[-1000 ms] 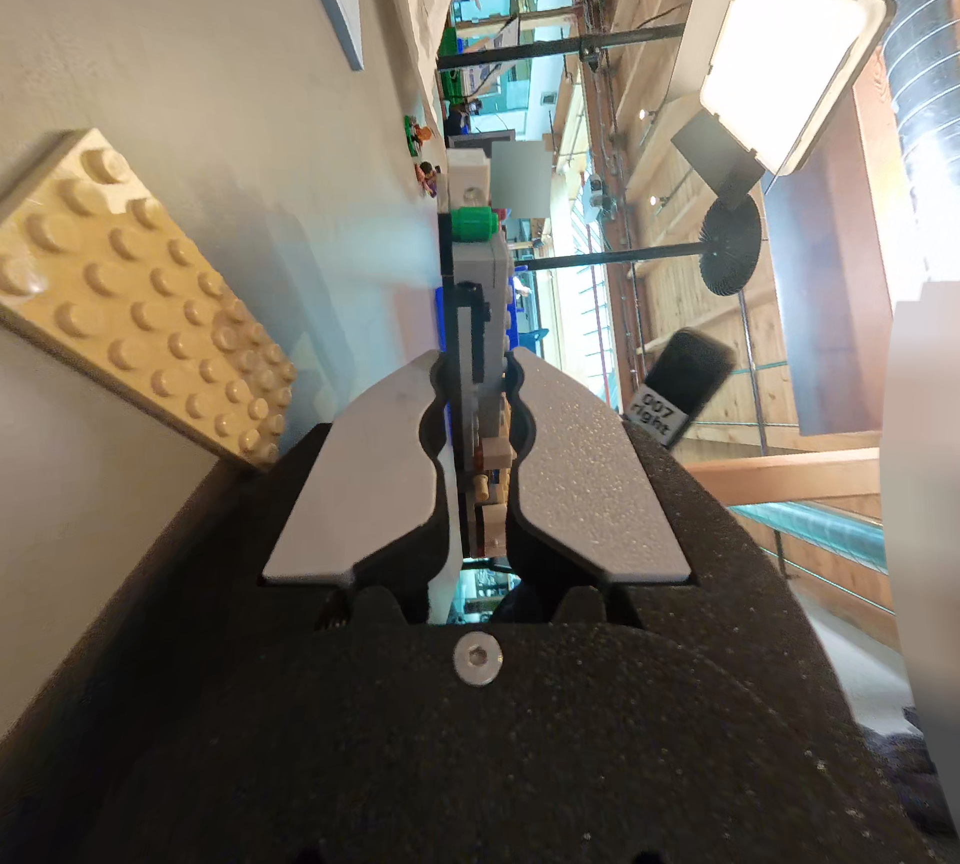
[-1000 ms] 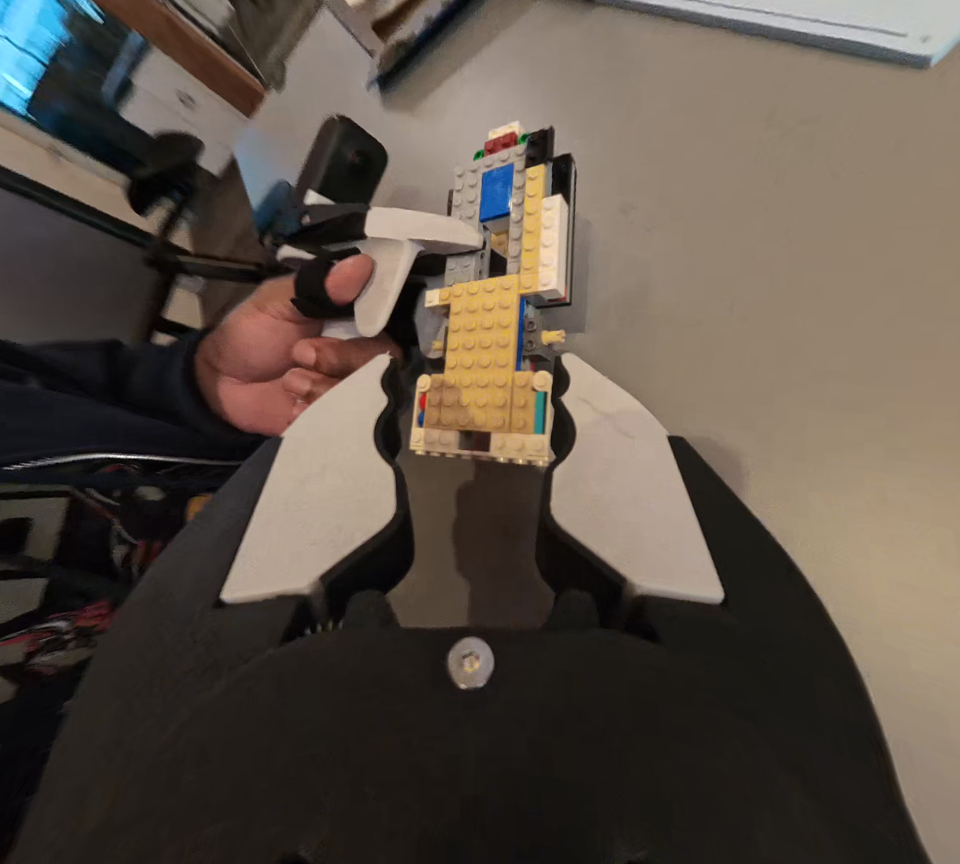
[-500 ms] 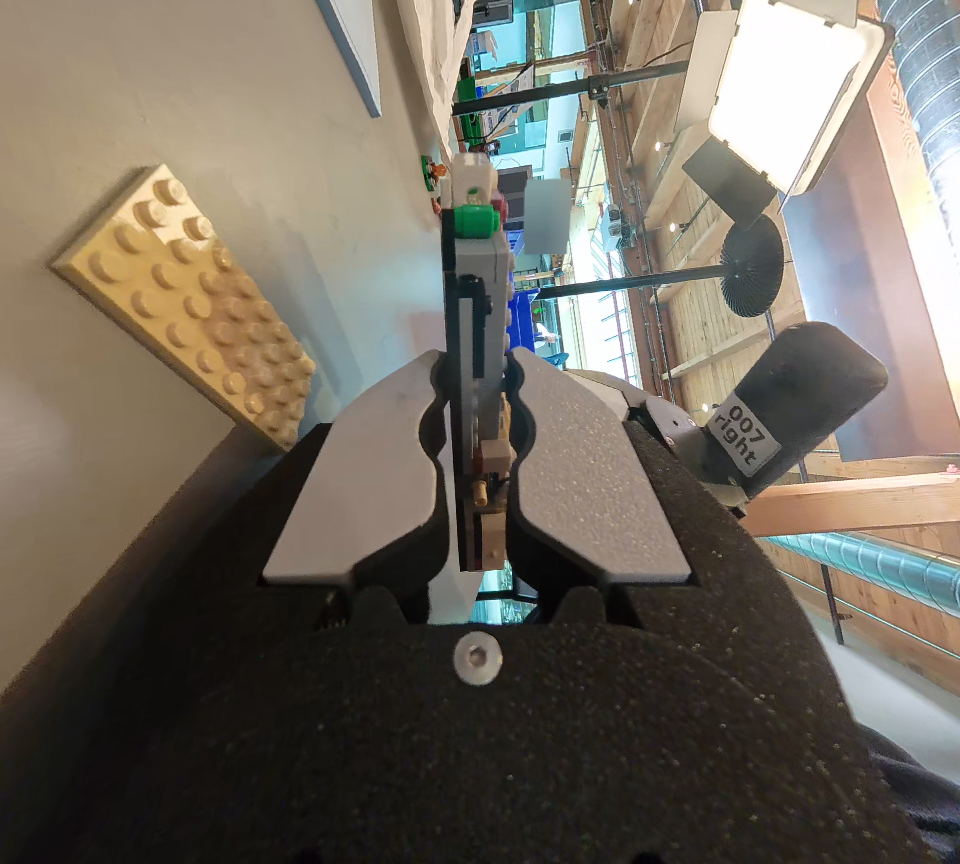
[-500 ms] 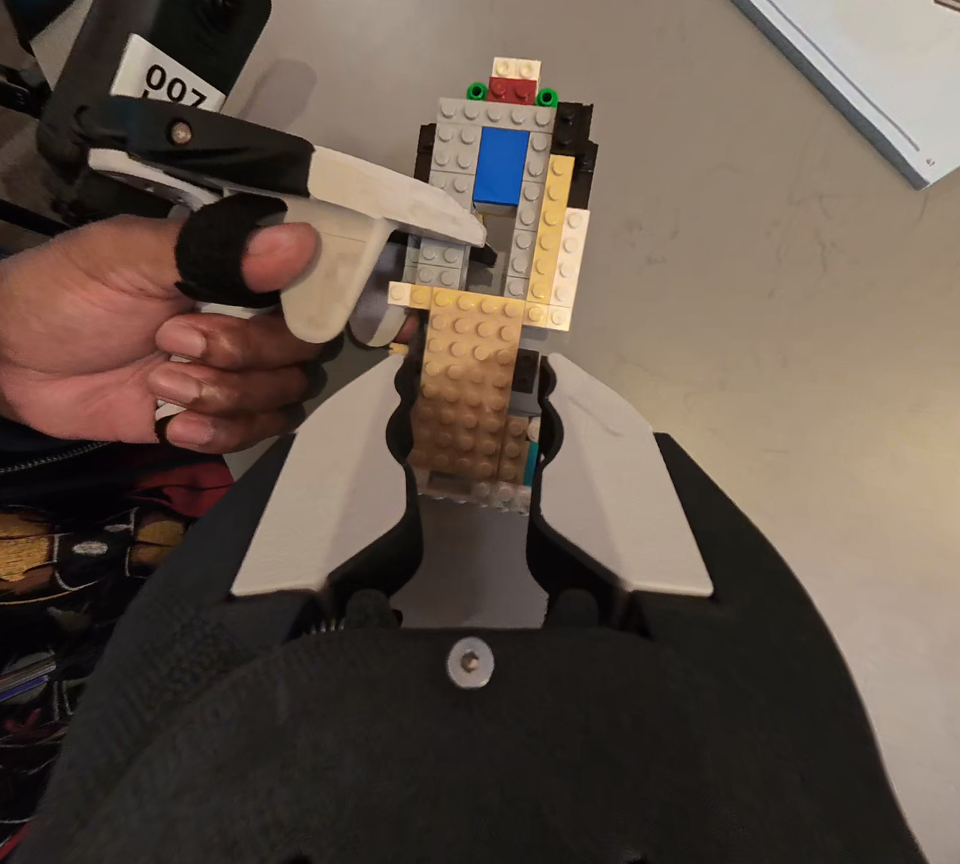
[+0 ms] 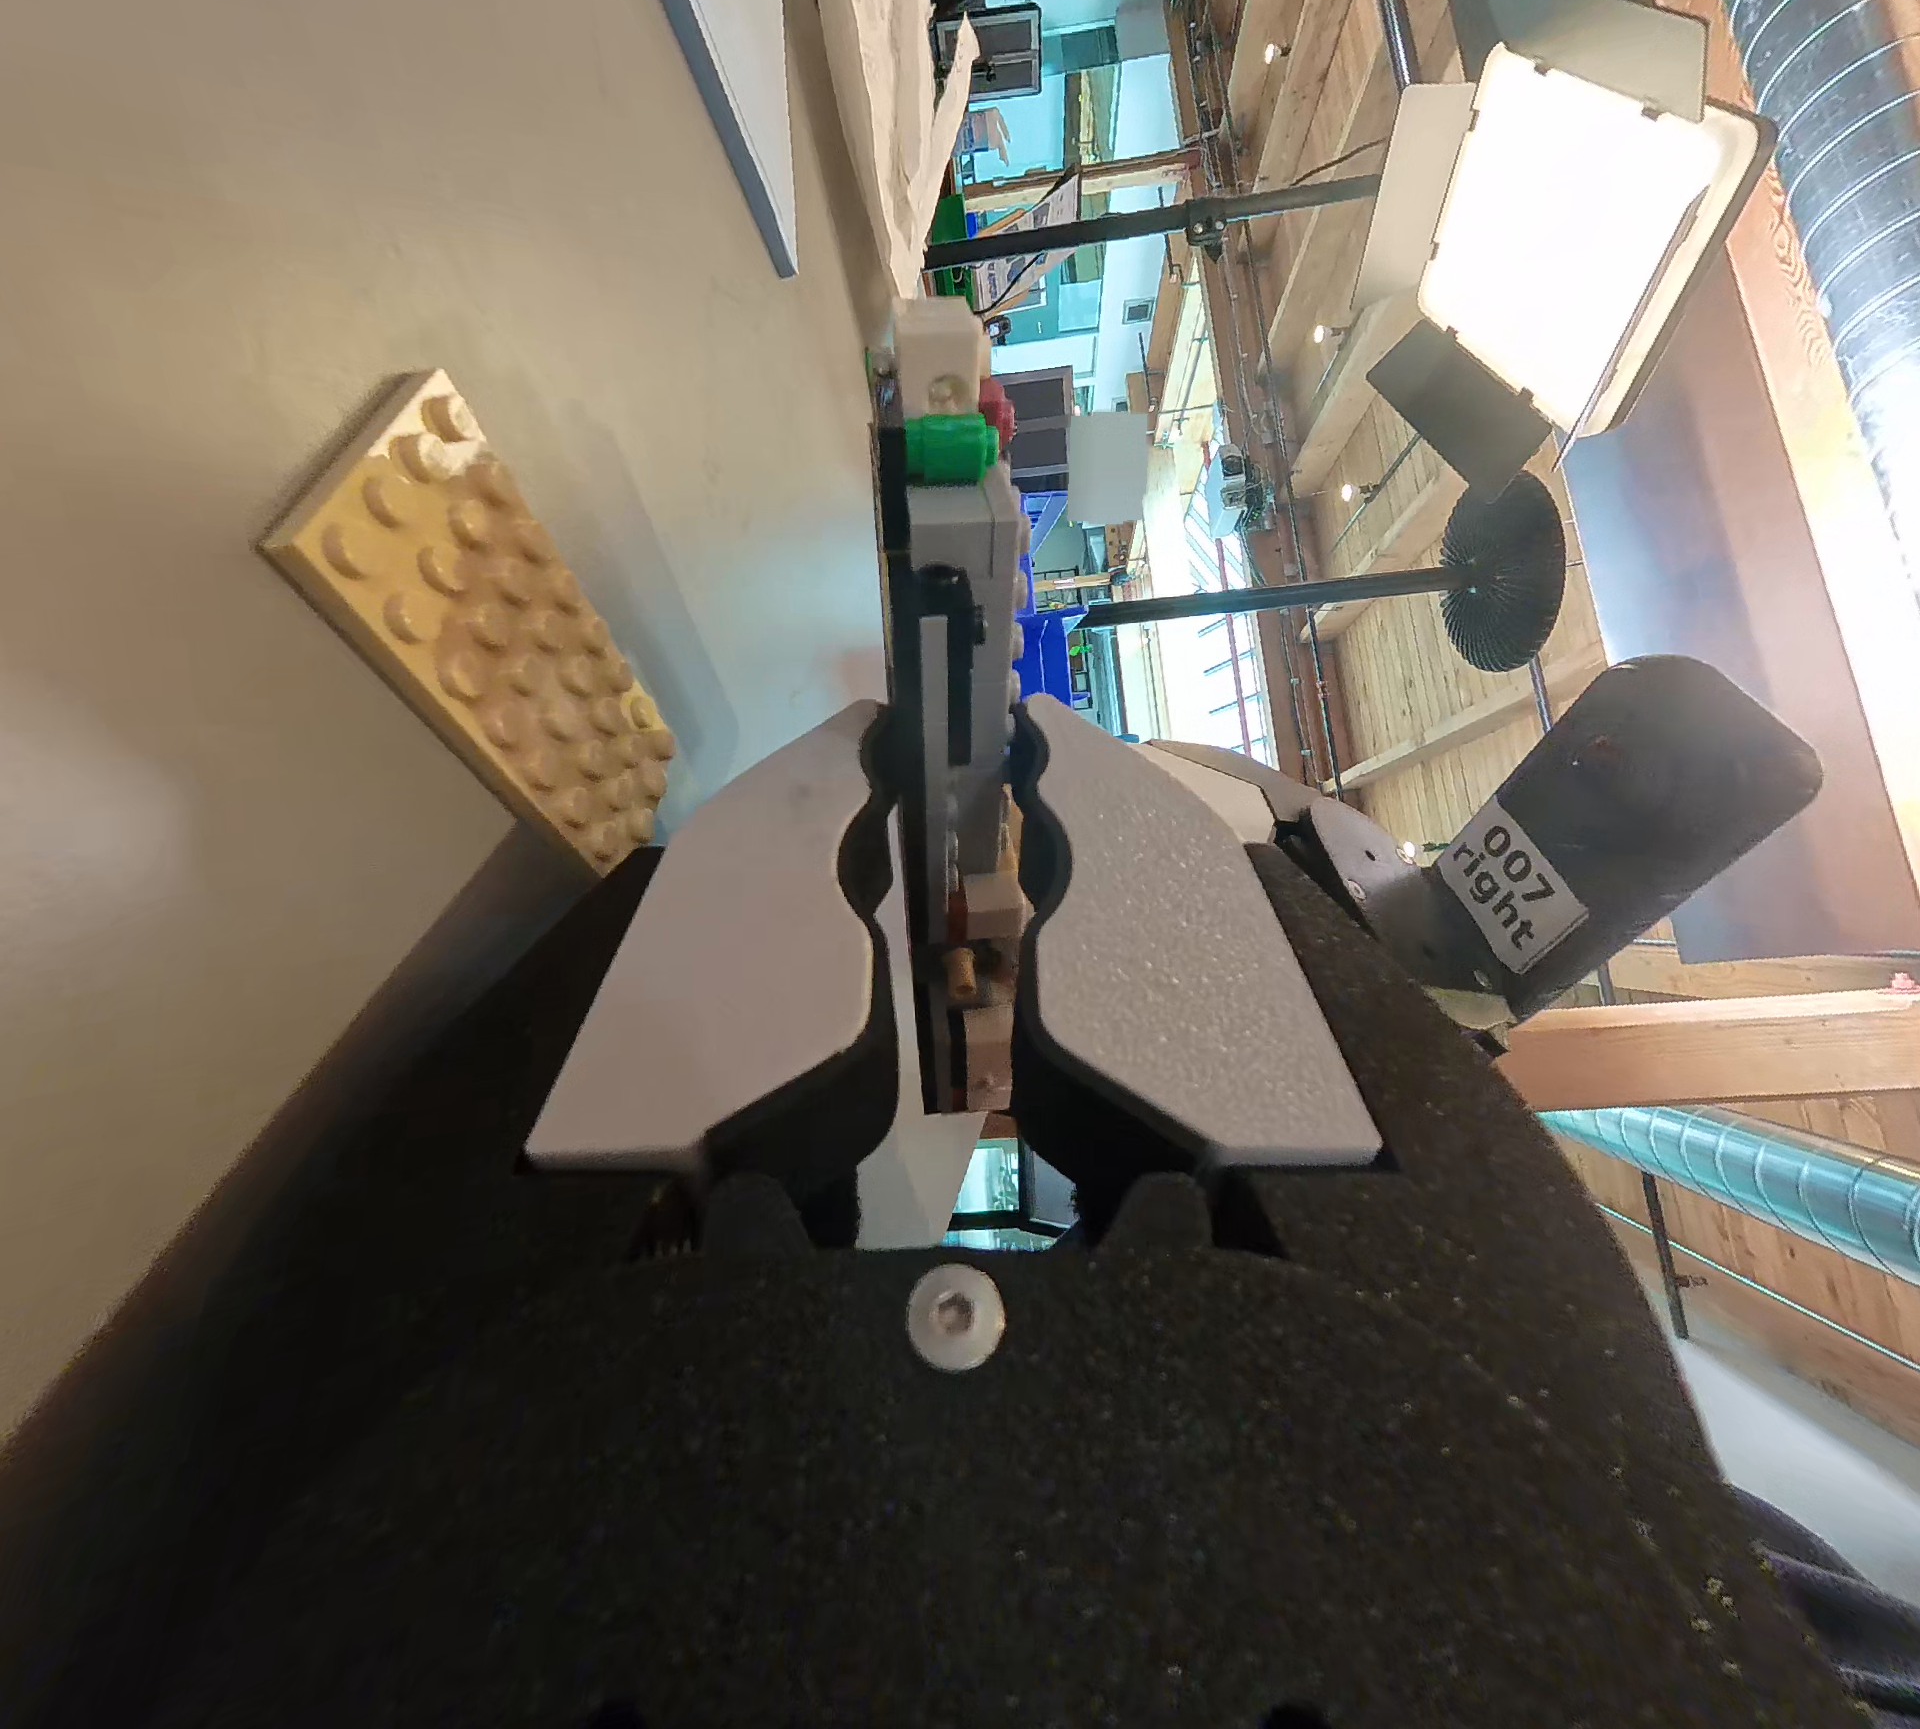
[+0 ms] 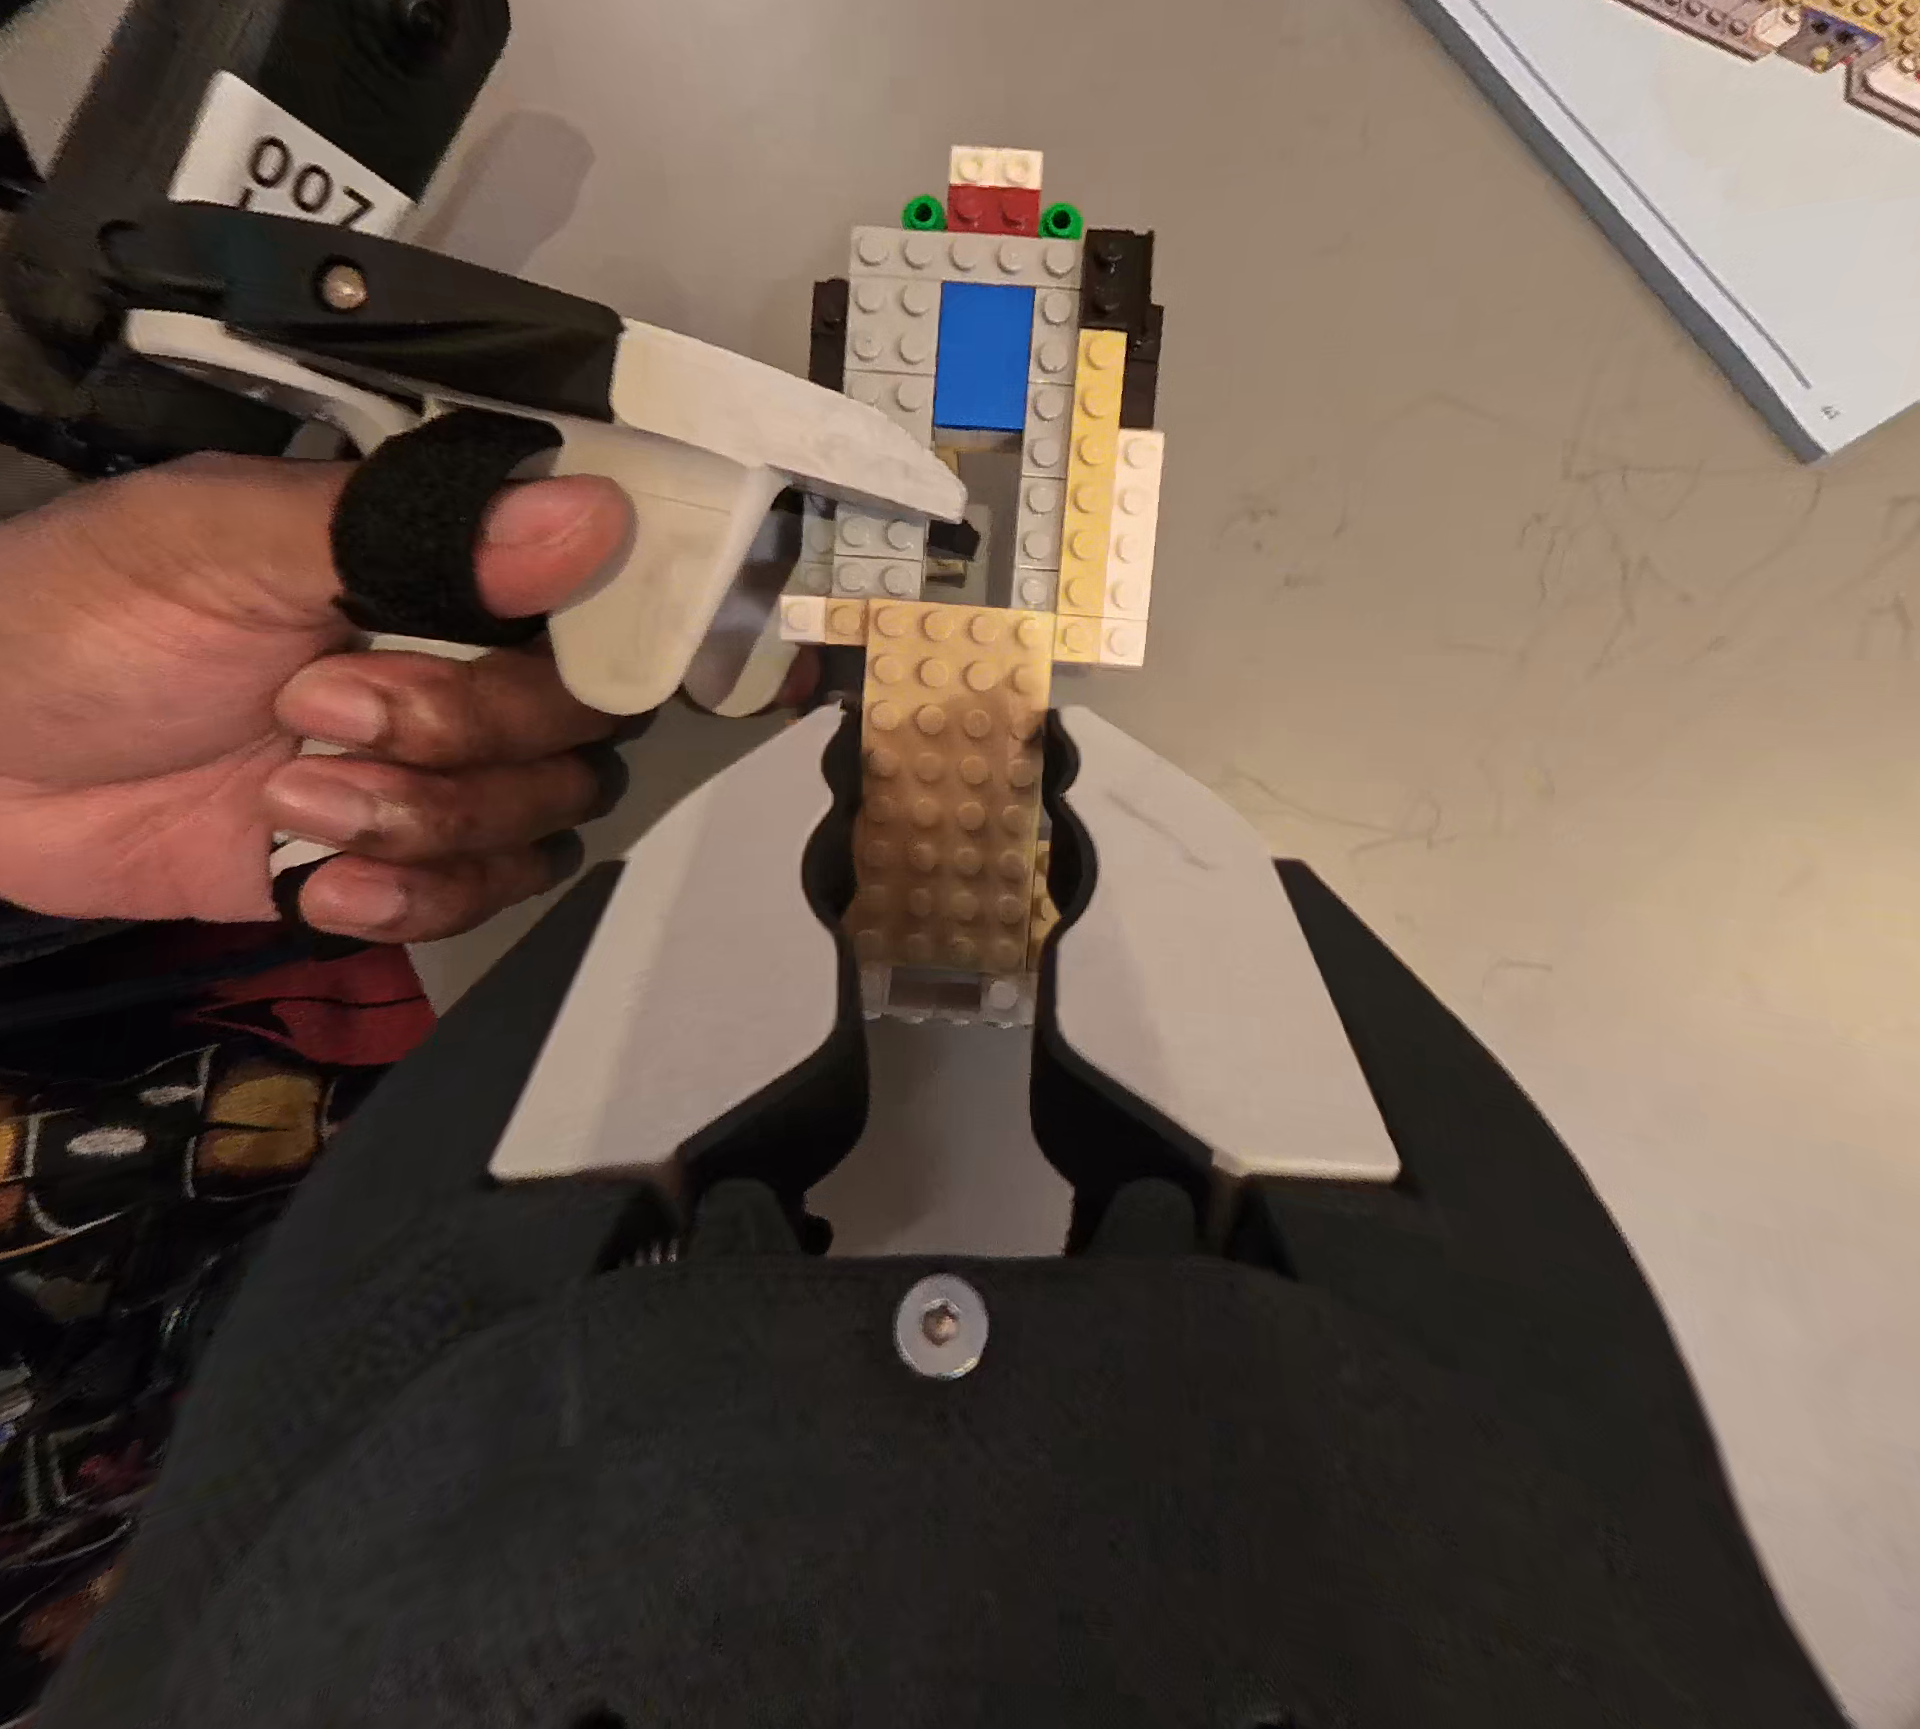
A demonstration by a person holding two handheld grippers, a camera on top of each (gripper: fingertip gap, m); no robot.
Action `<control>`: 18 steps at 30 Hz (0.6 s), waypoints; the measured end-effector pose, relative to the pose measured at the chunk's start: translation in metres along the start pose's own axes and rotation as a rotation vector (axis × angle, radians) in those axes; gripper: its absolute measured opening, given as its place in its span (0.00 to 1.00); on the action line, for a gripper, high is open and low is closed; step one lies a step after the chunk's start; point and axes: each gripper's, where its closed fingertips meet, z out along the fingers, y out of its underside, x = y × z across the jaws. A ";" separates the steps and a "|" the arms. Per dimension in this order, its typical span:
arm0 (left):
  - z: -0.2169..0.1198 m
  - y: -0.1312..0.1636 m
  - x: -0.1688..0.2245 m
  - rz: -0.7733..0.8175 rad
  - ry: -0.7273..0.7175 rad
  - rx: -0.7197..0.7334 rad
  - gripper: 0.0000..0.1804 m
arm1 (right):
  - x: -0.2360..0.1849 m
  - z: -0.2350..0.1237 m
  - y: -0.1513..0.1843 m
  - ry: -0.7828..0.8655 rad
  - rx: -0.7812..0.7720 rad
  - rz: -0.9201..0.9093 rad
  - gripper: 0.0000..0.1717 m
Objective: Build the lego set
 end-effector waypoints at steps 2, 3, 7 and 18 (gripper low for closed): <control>-0.001 -0.001 0.000 -0.005 0.001 0.006 0.11 | -0.002 -0.002 -0.002 -0.034 0.015 0.009 0.20; -0.001 -0.002 -0.001 -0.007 0.002 0.007 0.11 | -0.002 -0.003 -0.003 -0.046 0.019 0.015 0.20; -0.001 -0.002 -0.001 -0.019 0.007 0.008 0.11 | 0.000 -0.008 -0.005 -0.061 0.044 0.026 0.20; -0.002 -0.003 -0.001 -0.037 0.022 0.013 0.11 | 0.001 -0.014 -0.011 -0.142 0.100 0.099 0.20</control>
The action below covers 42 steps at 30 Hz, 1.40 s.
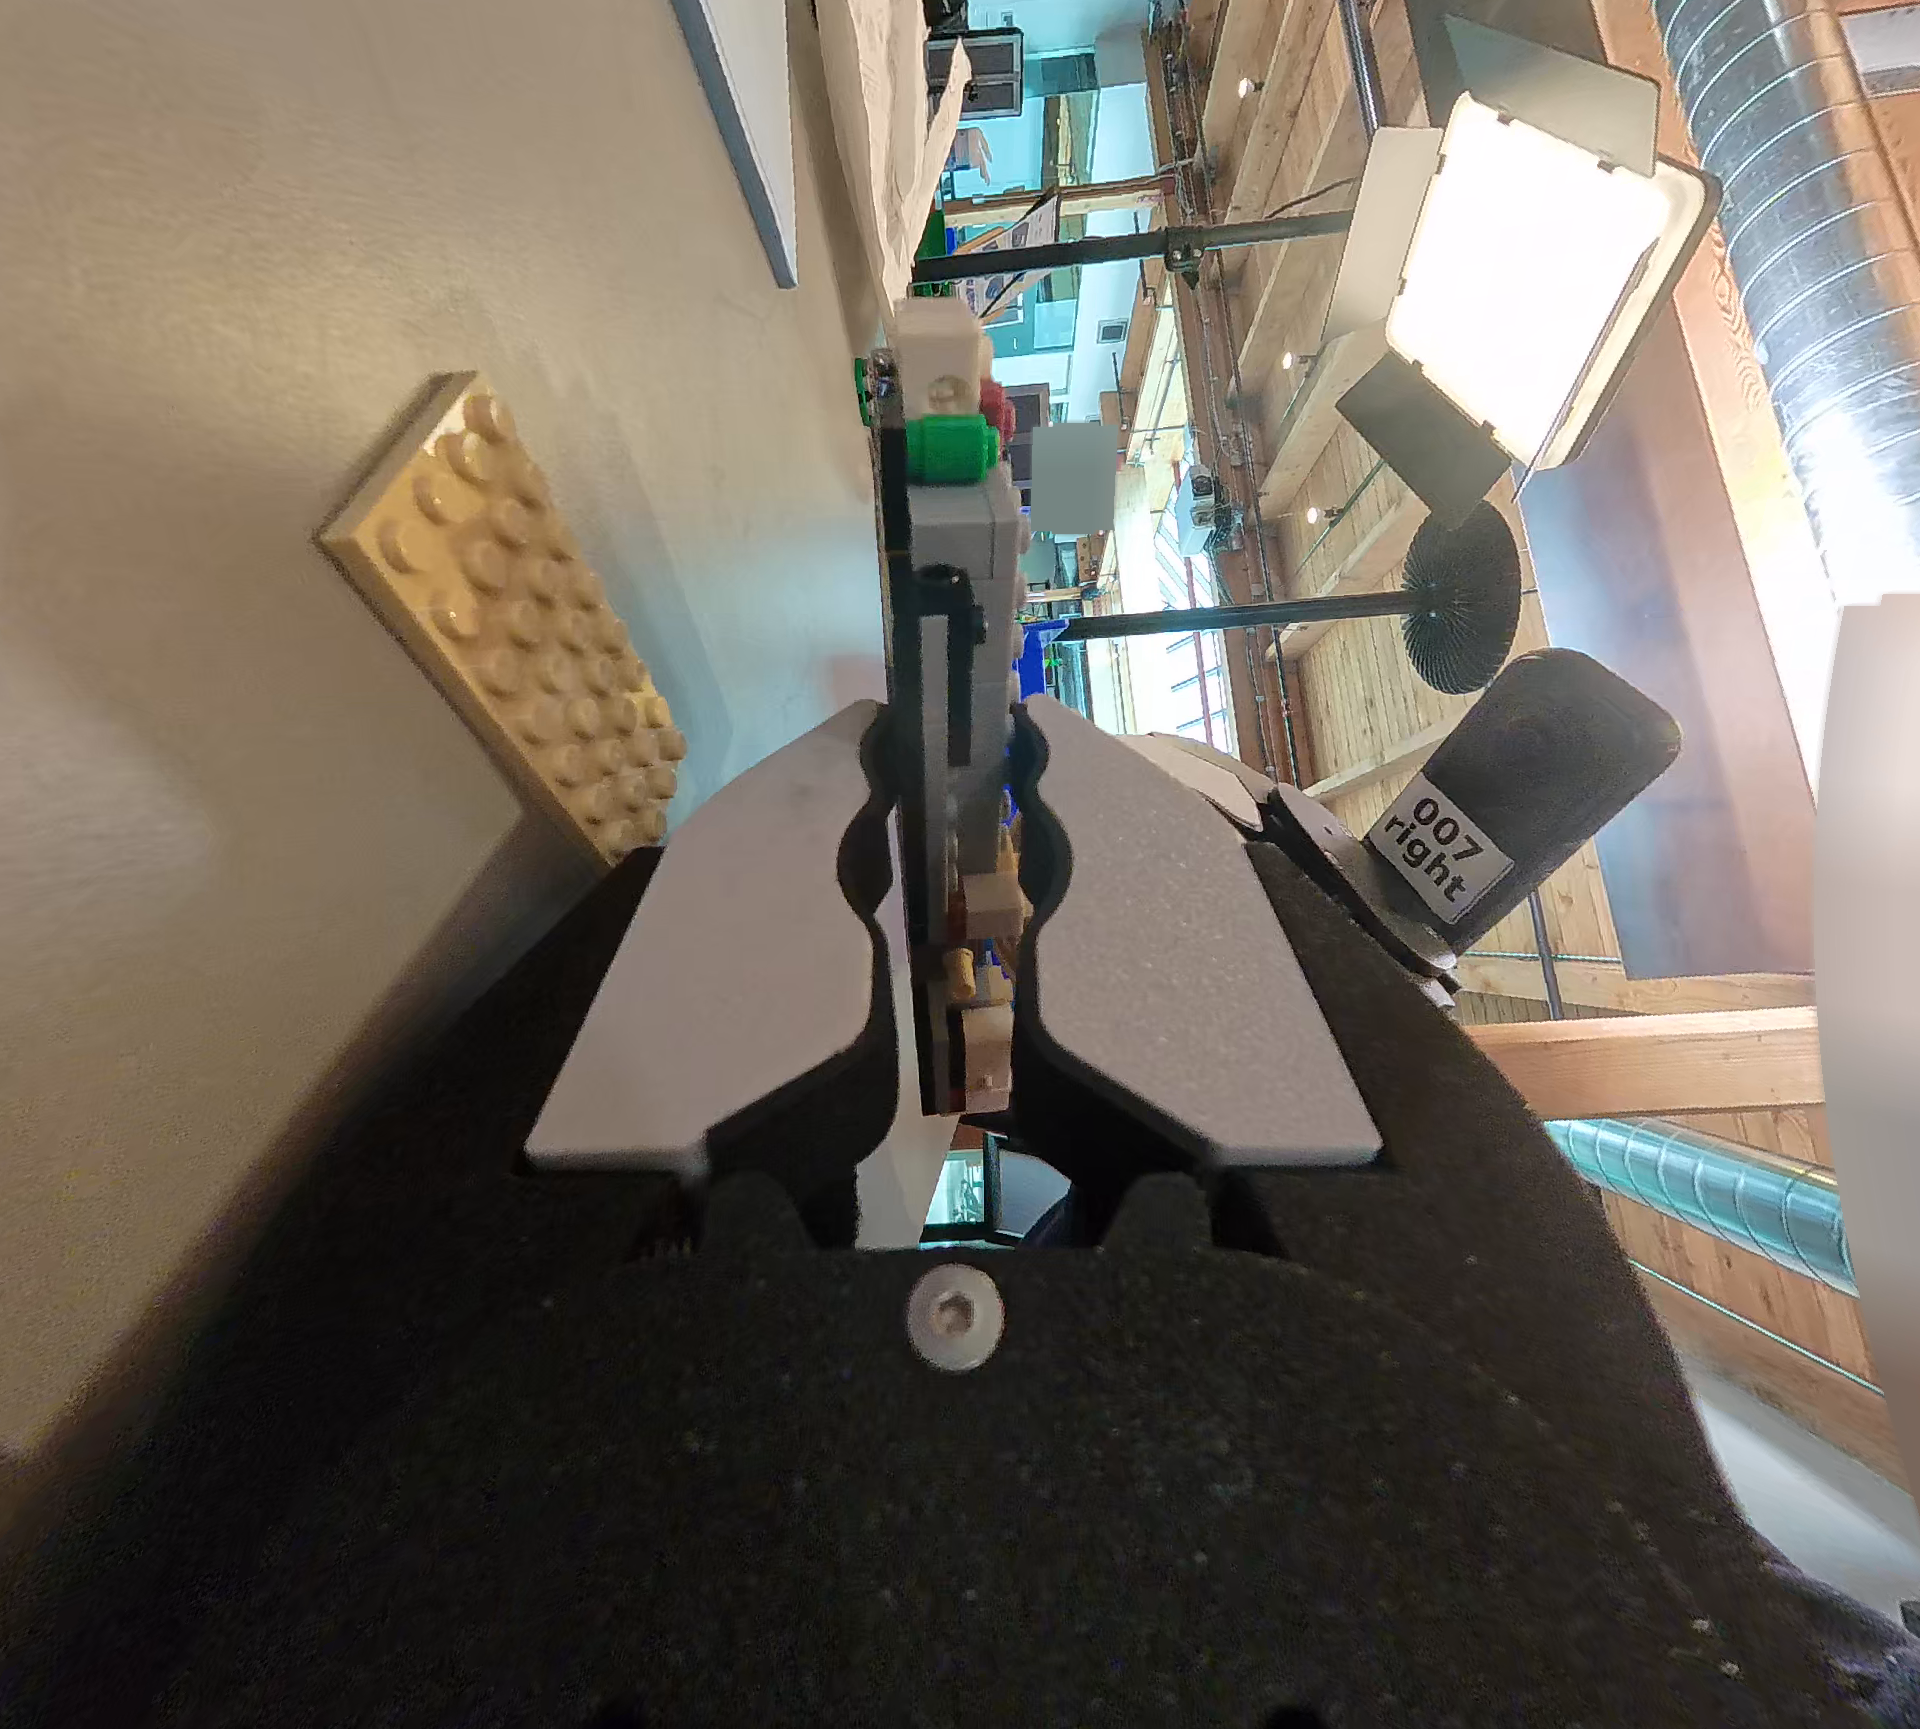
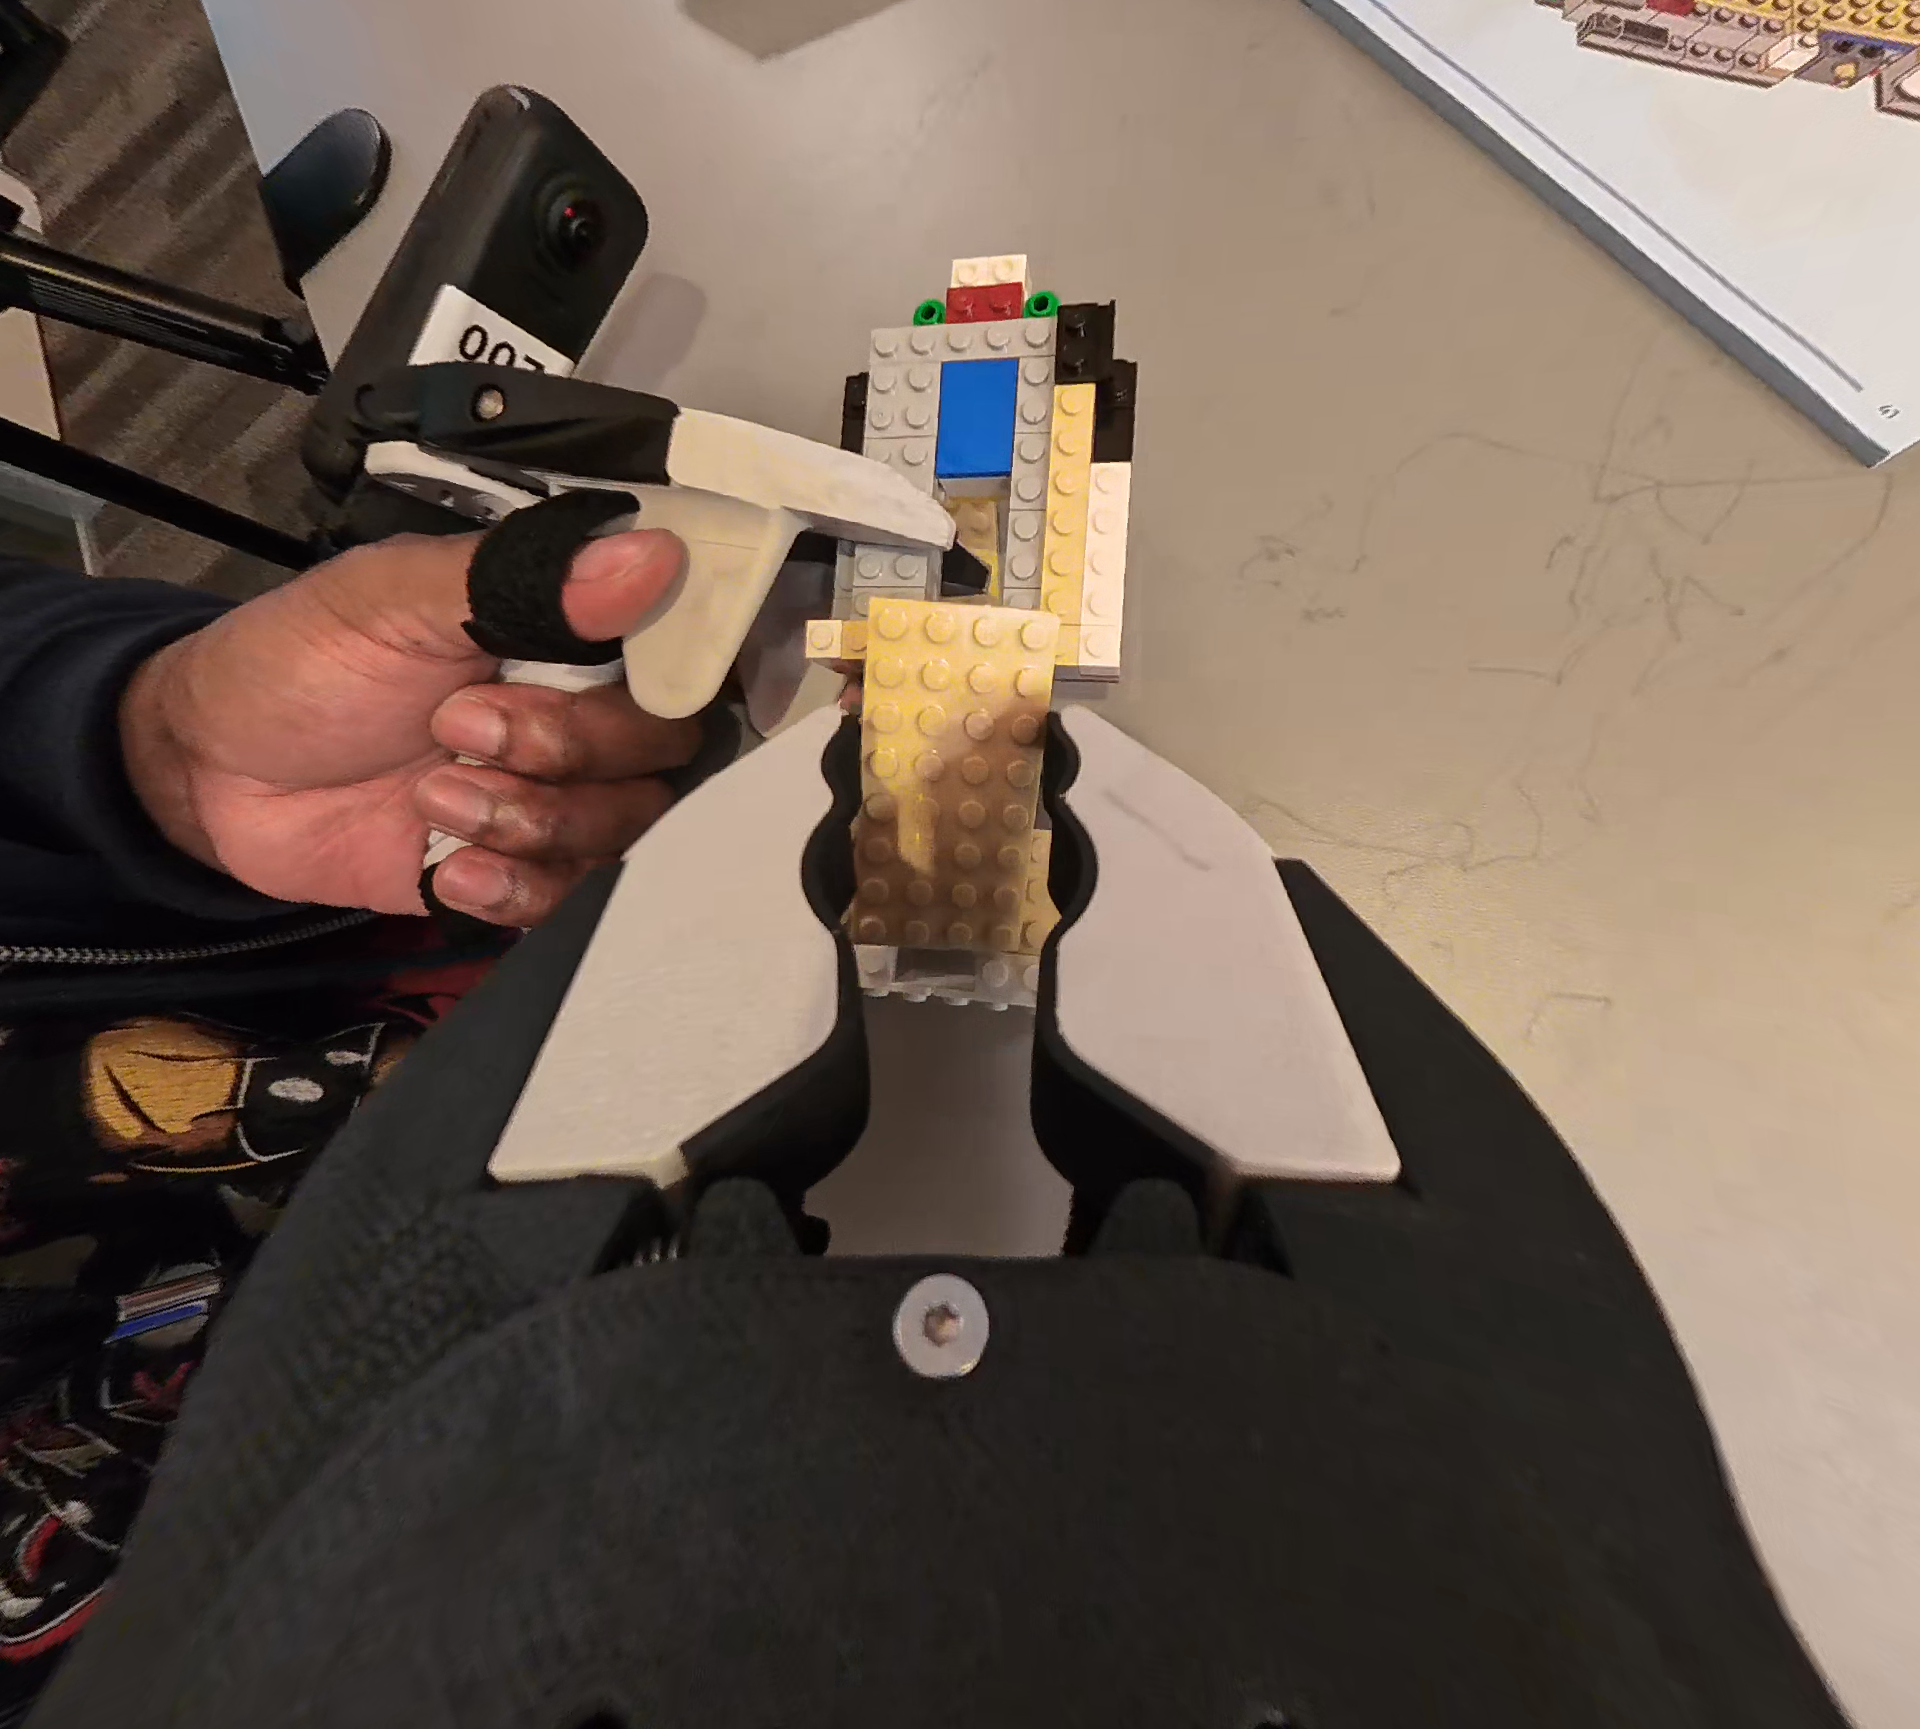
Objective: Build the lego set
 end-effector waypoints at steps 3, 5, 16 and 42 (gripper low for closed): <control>0.000 0.000 0.000 -0.003 0.004 0.000 0.11 | -0.001 -0.002 -0.001 -0.019 0.014 0.018 0.20; 0.000 0.000 0.000 -0.005 0.005 0.001 0.11 | -0.001 -0.003 -0.001 -0.029 0.020 0.028 0.20; 0.001 0.003 0.001 -0.013 0.015 -0.015 0.11 | -0.010 -0.008 -0.004 -0.104 0.026 -0.043 0.20; 0.008 0.029 0.021 -0.020 0.142 -0.367 0.11 | -0.026 -0.041 0.034 -0.273 -0.420 -1.660 0.20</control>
